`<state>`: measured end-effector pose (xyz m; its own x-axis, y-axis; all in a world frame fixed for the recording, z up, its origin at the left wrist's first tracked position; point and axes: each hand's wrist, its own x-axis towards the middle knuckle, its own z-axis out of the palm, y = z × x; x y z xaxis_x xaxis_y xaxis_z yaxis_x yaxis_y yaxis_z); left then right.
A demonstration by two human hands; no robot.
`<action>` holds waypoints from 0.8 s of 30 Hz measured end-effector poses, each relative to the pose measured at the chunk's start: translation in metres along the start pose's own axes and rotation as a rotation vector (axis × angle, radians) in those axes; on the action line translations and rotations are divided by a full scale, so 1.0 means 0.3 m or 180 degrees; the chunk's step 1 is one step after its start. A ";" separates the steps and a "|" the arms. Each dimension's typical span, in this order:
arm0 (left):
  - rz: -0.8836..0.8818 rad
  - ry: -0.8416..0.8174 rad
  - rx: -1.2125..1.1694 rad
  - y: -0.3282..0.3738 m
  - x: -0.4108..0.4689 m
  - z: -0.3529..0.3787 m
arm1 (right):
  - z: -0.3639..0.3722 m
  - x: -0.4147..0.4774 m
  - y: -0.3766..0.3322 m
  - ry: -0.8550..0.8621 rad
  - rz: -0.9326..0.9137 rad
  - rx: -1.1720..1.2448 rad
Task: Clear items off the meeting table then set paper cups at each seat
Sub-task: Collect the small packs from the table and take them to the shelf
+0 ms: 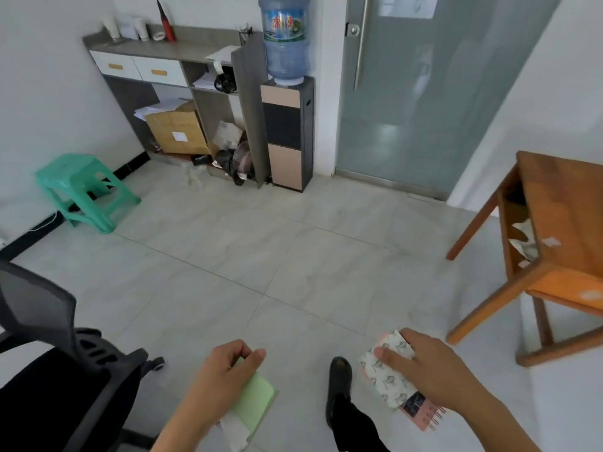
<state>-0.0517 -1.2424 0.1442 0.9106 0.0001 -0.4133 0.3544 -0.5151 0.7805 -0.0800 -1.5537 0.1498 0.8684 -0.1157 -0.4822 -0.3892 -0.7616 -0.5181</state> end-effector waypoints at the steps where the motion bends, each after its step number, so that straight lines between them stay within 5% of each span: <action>1: -0.0043 0.0049 0.0017 0.007 0.079 -0.023 | -0.010 0.091 -0.032 -0.0050 -0.0022 -0.0068; 12: -0.0450 0.0806 -0.0491 0.228 0.840 -0.425 | -0.234 1.053 -0.807 -0.0579 -0.0970 -0.0670; 24: -0.0972 0.1314 -0.0804 0.117 1.571 -1.106 | -0.031 1.824 -1.674 -0.0880 -0.1394 -0.0889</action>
<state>0.4605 -0.9760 0.1323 0.7486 0.4777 -0.4598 0.6081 -0.2183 0.7632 0.5936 -1.2404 0.1526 0.8031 0.3896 -0.4509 0.1161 -0.8445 -0.5229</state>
